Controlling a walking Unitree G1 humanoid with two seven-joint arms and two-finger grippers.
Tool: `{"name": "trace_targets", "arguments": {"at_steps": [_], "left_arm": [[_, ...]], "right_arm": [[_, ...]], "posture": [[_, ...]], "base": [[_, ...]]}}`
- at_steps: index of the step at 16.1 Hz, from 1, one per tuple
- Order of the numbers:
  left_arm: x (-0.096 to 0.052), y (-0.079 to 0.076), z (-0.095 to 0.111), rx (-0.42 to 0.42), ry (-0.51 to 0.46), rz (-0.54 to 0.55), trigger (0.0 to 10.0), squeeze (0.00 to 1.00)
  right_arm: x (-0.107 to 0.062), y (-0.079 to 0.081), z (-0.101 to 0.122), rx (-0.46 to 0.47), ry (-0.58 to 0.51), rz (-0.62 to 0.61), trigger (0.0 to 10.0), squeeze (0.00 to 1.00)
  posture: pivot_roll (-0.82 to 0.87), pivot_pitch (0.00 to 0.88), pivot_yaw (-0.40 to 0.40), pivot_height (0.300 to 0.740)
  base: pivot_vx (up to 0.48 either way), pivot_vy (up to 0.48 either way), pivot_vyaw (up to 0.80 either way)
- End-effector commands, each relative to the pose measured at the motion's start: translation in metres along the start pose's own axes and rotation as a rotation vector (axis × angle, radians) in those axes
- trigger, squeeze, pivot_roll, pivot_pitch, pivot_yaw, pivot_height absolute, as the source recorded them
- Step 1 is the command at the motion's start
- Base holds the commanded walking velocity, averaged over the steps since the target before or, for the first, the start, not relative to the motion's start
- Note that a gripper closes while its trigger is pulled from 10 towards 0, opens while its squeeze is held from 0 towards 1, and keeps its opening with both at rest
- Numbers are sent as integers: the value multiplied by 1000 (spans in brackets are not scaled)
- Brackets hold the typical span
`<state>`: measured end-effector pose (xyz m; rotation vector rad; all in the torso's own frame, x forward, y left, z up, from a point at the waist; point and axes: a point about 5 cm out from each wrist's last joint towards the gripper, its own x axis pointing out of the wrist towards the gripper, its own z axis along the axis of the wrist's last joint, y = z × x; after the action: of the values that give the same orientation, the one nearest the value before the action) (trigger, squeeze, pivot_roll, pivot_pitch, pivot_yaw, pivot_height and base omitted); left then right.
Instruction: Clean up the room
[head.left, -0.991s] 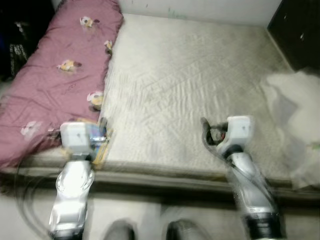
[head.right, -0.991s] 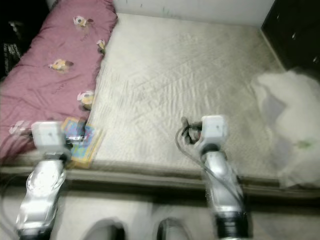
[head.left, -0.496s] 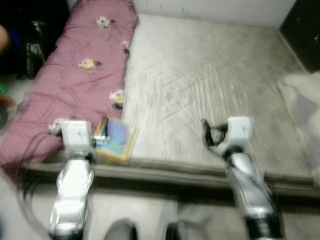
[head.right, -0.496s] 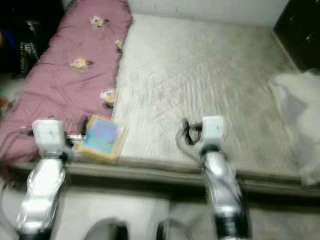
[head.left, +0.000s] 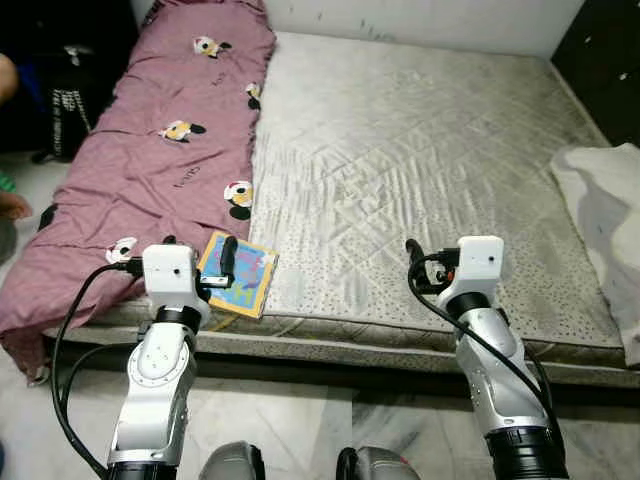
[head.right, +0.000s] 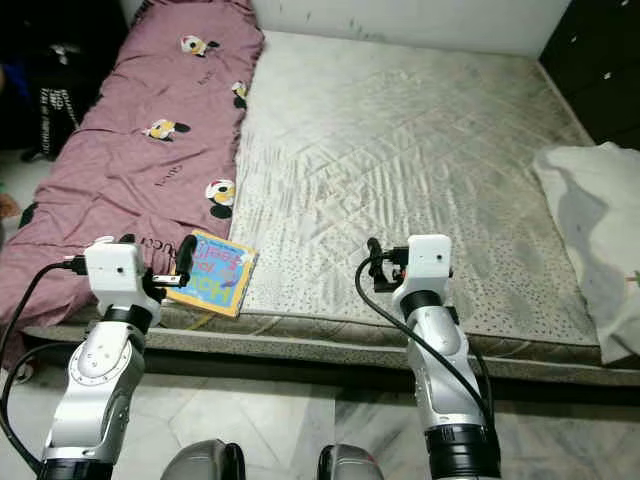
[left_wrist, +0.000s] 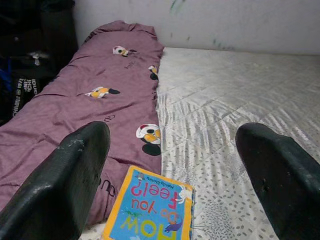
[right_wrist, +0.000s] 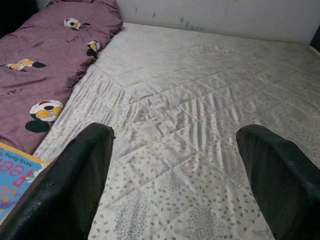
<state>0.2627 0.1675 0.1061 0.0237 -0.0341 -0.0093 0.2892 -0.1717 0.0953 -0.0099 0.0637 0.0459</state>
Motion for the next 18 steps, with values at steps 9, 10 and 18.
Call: {"name": "trace_targets", "arguments": {"at_steps": [9,10,18], "left_arm": [[-1,0,3,5,-18,-11,10000,0],[0,0,3,4,-17,-9,10000,0],[-3,3,-7,-9,40,39,10000,0]], "right_arm": [[0,-4,0,-9,-2,-12,10000,0],[0,-3,0,-9,-2,-12,10000,0],[-3,-7,-11,2,48,-34,10000,0]], "posture": [[5,92,-57,740],[5,92,-57,740],[10,100,-56,740]], "base": [[300,0,-226],[277,0,0],[0,0,-300]]}}
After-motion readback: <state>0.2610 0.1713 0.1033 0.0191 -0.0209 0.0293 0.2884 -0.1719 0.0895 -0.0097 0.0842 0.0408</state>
